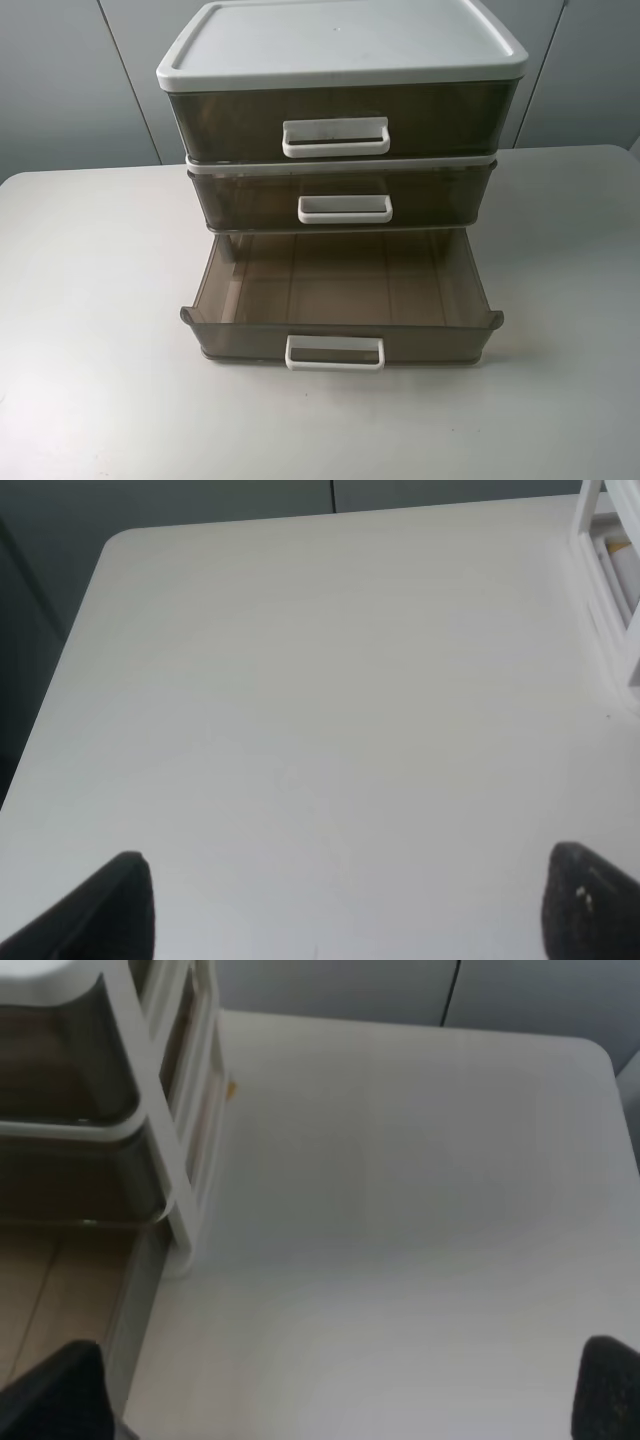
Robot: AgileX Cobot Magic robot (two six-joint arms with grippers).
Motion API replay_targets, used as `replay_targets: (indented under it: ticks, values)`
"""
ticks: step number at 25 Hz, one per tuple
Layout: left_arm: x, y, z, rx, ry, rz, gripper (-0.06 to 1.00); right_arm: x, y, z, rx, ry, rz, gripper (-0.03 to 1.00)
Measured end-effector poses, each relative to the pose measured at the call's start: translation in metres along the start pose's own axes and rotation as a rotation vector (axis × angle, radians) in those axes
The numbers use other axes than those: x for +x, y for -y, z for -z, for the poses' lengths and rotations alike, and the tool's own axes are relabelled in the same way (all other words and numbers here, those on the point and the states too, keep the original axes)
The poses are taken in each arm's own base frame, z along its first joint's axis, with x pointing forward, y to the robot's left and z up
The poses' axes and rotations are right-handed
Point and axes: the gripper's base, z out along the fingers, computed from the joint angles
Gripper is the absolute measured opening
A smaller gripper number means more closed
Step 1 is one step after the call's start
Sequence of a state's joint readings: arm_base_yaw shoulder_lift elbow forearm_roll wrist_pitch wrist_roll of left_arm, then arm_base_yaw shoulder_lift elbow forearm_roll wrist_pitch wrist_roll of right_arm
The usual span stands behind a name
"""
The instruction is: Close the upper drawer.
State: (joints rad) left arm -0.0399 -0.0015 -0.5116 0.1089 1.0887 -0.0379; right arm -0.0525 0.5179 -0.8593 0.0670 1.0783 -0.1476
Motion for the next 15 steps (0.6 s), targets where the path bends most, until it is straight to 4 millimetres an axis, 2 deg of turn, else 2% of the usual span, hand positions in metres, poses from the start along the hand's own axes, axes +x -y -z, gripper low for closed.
replay_targets:
  ticks: [4, 10, 15]
  values:
    - [0.0, 0.0, 0.0, 0.0, 0.0, 0.0, 0.74, 0.037, -0.005, 0.011, 0.011, 0.103, -0.036, 0.7]
    - [0.0, 0.0, 0.0, 0.0, 0.0, 0.002, 0.74, 0.094, -0.013, 0.012, -0.001, 0.242, -0.081, 0.7]
    - [0.0, 0.0, 0.0, 0.0, 0.0, 0.002, 0.74, 0.111, -0.015, 0.005, -0.011, 0.173, -0.08, 0.7]
